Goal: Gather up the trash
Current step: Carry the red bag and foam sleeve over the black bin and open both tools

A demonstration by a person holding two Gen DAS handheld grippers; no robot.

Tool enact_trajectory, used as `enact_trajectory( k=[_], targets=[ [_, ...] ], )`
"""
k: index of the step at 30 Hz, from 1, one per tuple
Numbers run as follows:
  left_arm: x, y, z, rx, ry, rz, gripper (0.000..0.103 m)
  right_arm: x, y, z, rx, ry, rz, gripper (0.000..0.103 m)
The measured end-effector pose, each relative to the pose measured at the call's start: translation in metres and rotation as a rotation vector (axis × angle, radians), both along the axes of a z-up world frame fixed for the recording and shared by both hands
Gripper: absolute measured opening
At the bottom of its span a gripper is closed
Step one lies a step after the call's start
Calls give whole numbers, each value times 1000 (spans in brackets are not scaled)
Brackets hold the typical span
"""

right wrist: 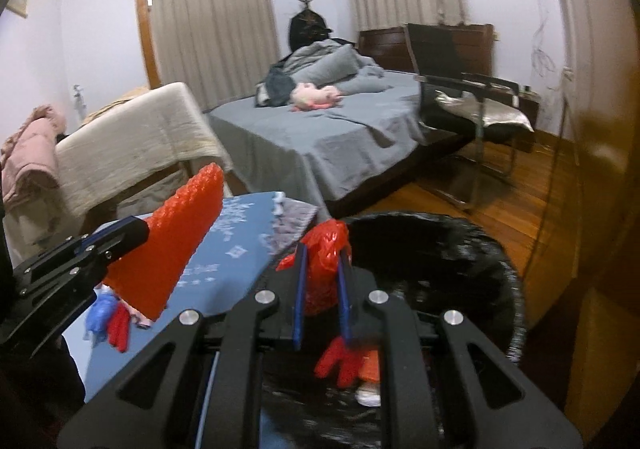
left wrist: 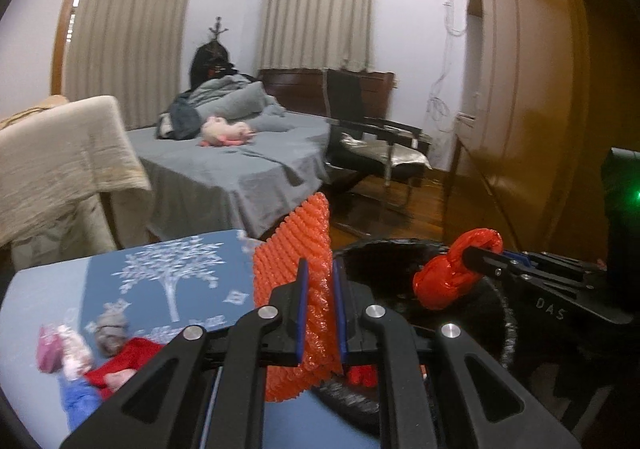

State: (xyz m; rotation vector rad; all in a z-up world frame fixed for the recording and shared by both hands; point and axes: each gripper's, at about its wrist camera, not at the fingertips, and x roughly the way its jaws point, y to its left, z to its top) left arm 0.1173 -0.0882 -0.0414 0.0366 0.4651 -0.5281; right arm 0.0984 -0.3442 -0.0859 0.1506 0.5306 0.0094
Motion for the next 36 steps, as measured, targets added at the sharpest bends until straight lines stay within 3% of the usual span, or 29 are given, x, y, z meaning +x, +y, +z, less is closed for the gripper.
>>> enact_trajectory(
  k=[14, 17, 19, 20, 21, 23, 25, 27, 30, 36],
  targets=[
    [11, -72, -19, 1, 42, -156, 12, -8, -58, -21, 1, 31, -123, 13],
    [13, -80, -23, -3, 61, -179, 16, -10, -64, -25, -4, 40, -145, 16],
    [15, -83, -26, -4, 80, -188, 38, -10, -69, -27, -5, 45, -161, 23],
    [15, -82, -28, -10, 83, -183, 47, -10, -71, -29, -5, 46, -168, 35],
    [16, -81, -29, -14, 84, -181, 48, -11, -73, -29, -6, 46, -179, 46],
    [18, -78, -29, -5, 84, -171, 53, -12, -75, -30, -4, 42, -190, 53],
    [17, -73, -29, -2, 76, -152, 60, -14, -74, -31, -12, 38, -199, 67],
    [18, -65, -27, 4, 67, -127, 69, -16, -72, -30, -20, 22, -209, 88],
    [19, -50, -23, 13, 47, -80, 80, -18, -66, -28, -25, 6, -209, 96],
    [21, -13, -19, 7, 50, 9, 87, -11, -50, -27, 2, 8, -184, 97]
  ],
)
